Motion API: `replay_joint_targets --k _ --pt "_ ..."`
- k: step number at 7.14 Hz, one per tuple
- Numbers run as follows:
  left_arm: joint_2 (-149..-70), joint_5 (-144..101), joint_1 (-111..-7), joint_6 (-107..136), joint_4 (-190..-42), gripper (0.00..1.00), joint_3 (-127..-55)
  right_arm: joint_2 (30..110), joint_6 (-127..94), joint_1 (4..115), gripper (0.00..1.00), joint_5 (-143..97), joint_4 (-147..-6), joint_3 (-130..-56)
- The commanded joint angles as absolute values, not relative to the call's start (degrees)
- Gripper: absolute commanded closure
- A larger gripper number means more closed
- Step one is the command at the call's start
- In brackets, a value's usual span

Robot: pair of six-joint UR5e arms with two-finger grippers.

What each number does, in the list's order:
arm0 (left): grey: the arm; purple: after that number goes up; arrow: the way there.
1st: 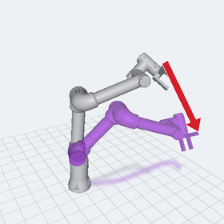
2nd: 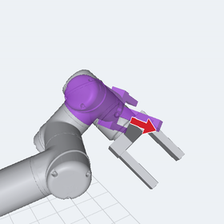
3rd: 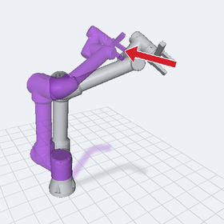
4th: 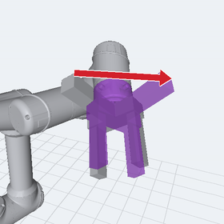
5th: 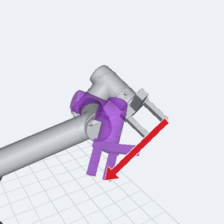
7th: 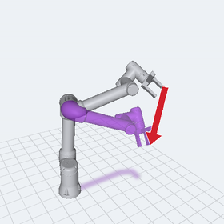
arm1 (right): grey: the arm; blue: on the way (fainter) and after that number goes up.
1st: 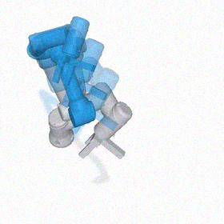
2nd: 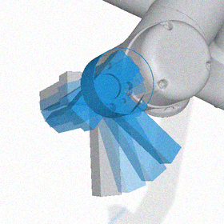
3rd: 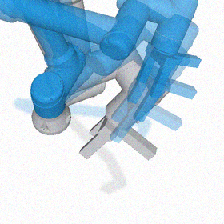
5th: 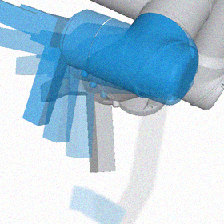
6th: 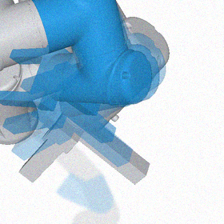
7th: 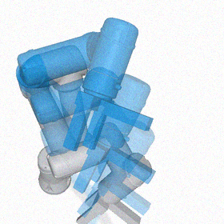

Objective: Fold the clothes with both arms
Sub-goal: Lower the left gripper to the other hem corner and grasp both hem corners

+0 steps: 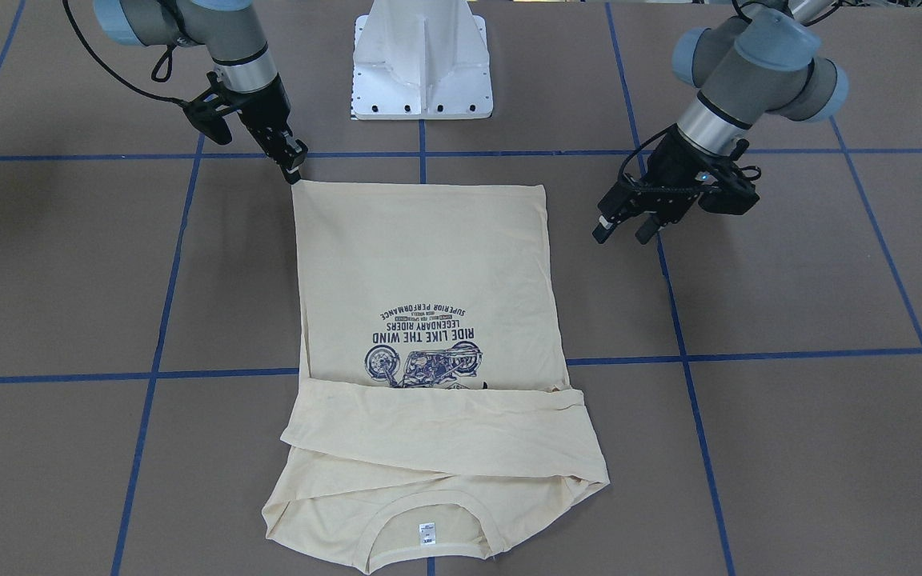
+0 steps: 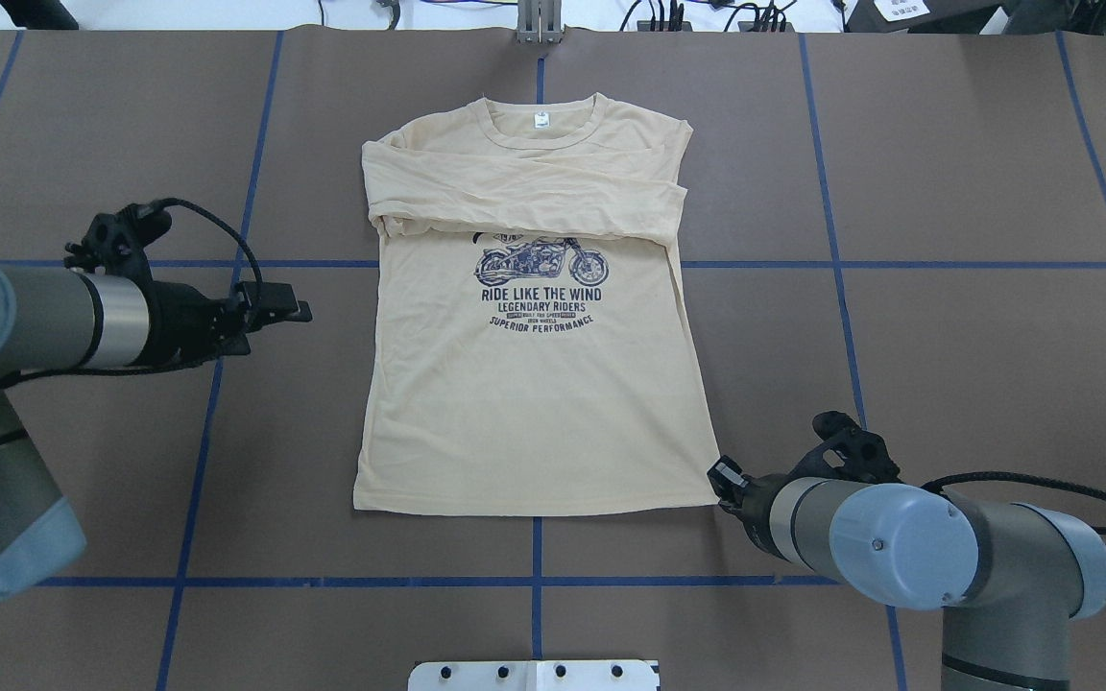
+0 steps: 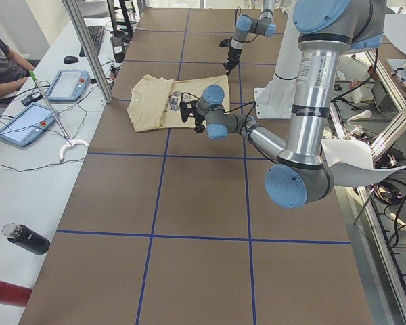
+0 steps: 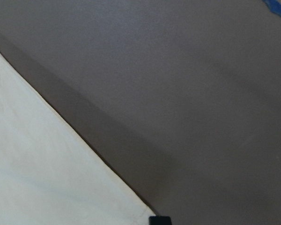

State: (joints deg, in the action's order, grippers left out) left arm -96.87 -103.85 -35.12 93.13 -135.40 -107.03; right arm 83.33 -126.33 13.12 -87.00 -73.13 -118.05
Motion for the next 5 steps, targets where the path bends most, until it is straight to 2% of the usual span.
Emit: replay_joint_targets --k 1,5 --pt "-97.3 -98.0 -27.4 99.8 -127.7 0.01 -109.8 83.3 -126.3 13.1 1.0 -87.0 -73.1 -118.2" --pt "-104.7 -96.8 -20.2 103.3 -112.8 0.15 -109.5 83.4 -126.5 13.1 1.0 -86.9 -73.2 -117.9"
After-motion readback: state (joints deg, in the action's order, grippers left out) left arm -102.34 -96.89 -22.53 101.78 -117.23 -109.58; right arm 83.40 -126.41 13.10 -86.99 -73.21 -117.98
